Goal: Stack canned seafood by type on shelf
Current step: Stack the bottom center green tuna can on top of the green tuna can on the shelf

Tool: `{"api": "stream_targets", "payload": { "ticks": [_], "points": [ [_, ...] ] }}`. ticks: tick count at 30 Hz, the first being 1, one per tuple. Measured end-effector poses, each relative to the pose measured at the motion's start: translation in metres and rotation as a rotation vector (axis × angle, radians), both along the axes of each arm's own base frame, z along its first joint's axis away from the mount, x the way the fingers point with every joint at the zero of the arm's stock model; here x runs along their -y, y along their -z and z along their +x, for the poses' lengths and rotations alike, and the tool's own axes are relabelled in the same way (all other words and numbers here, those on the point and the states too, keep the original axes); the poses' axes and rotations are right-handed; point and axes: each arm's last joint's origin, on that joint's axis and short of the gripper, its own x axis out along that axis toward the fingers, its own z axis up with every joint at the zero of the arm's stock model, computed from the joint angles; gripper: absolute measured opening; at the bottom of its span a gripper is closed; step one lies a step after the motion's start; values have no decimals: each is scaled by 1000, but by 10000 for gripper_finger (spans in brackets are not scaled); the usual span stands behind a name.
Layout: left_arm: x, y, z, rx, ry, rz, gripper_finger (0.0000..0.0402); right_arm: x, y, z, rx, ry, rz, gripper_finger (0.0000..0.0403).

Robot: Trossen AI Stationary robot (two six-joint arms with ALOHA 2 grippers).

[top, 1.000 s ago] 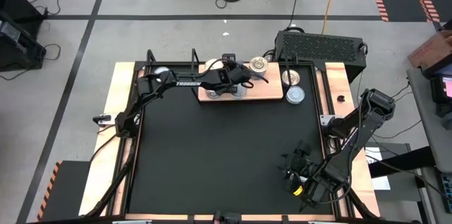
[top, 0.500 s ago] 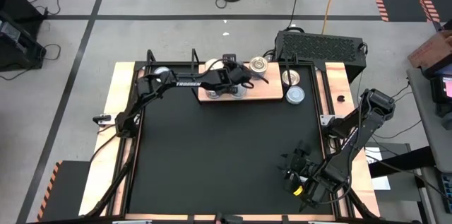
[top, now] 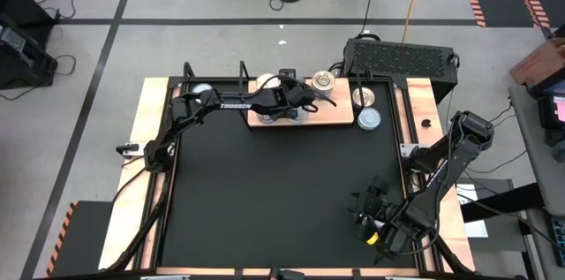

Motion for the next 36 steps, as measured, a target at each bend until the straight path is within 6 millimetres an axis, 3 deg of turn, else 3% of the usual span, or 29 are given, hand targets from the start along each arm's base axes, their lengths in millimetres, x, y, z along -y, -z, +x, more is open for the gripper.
{"api": "stream_targets", "payload": {
  "ticks": [8, 20, 29, 36],
  "points": [
    [0, 0, 0, -3, 2, -3, 171, 0, 0, 0, 0, 0, 0, 212],
    [14, 0, 4, -14, 1, 33, 304, 0, 0, 0, 0, 0, -1, 212],
    [23, 1, 6, -17, 31, 9, 313, 0, 0, 0, 3, 0, 3, 212],
    [12, 0, -2, -7, -8, -94, 313, 0, 0, 0, 1, -1, 5, 212]
  ]
}}
